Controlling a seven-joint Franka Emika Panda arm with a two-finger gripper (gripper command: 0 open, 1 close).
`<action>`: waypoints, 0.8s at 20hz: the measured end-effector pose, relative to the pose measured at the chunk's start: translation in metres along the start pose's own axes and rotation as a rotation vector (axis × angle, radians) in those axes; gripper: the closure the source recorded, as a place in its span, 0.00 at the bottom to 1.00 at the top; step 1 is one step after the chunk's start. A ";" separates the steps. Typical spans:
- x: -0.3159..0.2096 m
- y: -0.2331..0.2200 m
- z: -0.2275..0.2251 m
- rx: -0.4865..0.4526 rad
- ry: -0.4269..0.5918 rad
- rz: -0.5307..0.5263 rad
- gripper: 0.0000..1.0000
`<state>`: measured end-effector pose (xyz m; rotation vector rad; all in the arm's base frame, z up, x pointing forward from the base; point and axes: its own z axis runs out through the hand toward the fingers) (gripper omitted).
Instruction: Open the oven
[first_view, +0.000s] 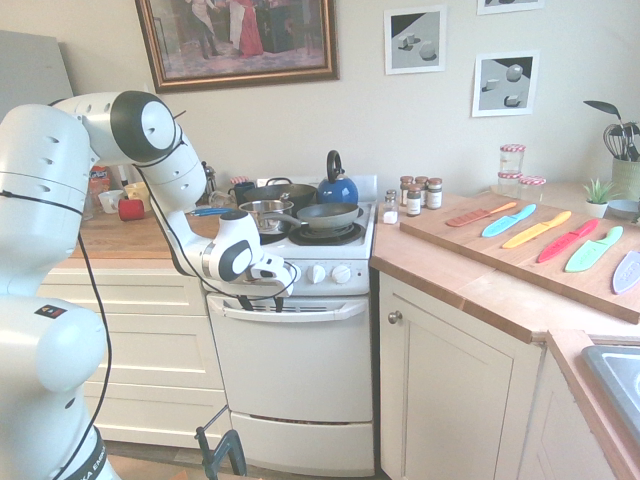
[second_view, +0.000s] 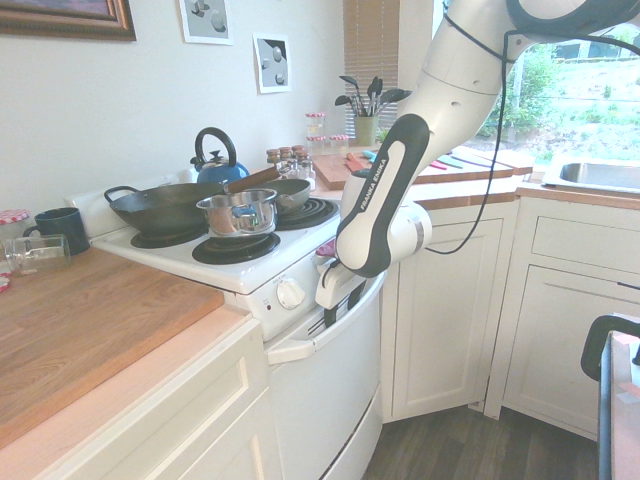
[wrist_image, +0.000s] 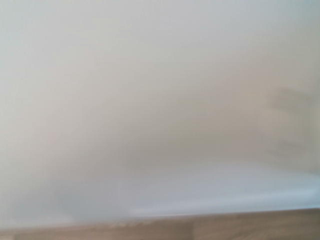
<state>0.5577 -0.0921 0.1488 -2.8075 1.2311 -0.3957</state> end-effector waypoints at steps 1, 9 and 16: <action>-0.003 0.012 0.004 -0.009 -0.006 -0.007 0.00; -0.041 0.115 0.028 -0.115 -0.097 -0.036 0.00; -0.038 0.171 0.001 -0.215 -0.135 -0.038 0.00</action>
